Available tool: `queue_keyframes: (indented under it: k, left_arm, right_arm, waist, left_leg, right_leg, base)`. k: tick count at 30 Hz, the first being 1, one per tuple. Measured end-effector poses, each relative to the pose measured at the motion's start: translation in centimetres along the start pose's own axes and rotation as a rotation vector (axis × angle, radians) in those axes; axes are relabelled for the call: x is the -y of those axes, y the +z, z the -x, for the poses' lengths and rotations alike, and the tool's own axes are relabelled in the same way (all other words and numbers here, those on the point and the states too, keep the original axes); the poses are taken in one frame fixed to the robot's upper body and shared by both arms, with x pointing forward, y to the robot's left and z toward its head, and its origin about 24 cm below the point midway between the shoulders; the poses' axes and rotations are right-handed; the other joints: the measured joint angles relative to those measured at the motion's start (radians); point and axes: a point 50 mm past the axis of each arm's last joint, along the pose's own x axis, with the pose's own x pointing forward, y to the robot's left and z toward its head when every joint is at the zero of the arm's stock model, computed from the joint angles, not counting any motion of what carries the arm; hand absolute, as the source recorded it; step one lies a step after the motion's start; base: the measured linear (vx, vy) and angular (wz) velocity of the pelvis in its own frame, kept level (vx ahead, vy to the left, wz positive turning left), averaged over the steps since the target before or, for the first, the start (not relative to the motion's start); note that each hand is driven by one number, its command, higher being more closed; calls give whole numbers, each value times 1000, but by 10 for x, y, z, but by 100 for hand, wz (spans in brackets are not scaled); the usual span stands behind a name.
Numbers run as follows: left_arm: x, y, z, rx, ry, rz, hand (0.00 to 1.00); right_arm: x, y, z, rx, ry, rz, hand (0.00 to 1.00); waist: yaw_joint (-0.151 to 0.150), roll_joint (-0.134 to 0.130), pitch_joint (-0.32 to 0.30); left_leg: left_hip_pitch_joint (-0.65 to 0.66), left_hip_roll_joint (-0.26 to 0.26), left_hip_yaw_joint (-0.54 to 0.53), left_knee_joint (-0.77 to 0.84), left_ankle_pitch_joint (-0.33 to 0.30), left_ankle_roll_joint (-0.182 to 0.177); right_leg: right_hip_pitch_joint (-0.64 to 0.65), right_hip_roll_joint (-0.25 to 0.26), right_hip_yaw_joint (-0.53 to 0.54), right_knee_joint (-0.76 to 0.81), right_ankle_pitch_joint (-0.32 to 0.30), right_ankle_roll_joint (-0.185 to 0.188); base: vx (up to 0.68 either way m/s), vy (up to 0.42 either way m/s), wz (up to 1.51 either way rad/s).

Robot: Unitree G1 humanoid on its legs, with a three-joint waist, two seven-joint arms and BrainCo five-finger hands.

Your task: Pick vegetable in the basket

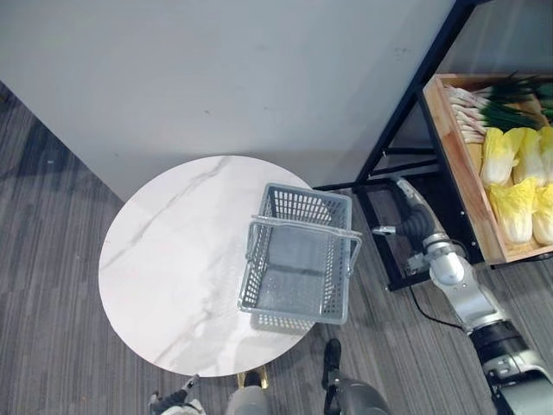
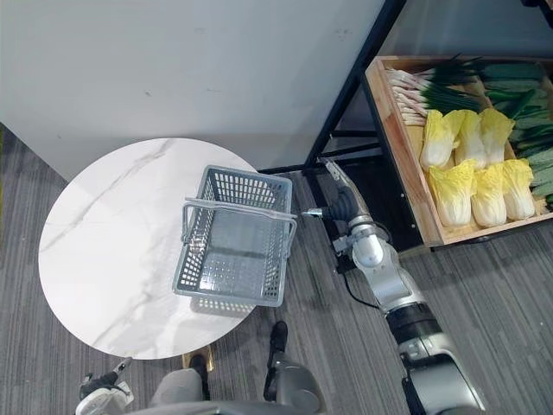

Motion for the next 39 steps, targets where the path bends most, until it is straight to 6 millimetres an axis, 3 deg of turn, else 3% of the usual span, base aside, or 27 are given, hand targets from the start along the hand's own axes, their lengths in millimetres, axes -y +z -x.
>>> queue_keyframes:
  k: [7, 19, 25, 39]
  left_arm:
    - [12, -7, 5, -17, -53, -23, 0]
    - [22, -14, 9, -43, -115, -63, 0]
    - [26, -17, 11, -49, -127, -64, 0]
    - [32, -23, 15, -68, -150, -58, 0]
  right_arm:
    - [-18, -11, -2, -77, 150, 46, 0]
    - [-32, -22, -6, -145, 259, 91, 0]
    - [-32, -13, -19, -111, 268, 167, 0]
    - [-43, 11, -43, -67, 280, 200, 0]
  waist:
    - [1, 11, 14]
    - [4, 36, 30]
    - [19, 54, 41]
    - [27, 70, 51]
  left_leg:
    - [-34, -9, -27, 27, 0, 1]
    - [-52, -17, -46, 36, 2, 3]
    - [-62, -35, -51, 34, 8, 12]
    - [-84, -40, -61, 35, 18, 15]
  right_leg:
    - [-2, -12, -20, -17, 2, -2]
    - [-1, -12, -39, -30, 10, -7]
    - [1, -22, -41, -52, 30, -9]
    - [-10, -26, -46, -63, 38, -10]
  base:
    - [-52, -29, 8]
    - [-13, -16, 5]
    - [2, 5, 2]
    - [-14, -4, 1]
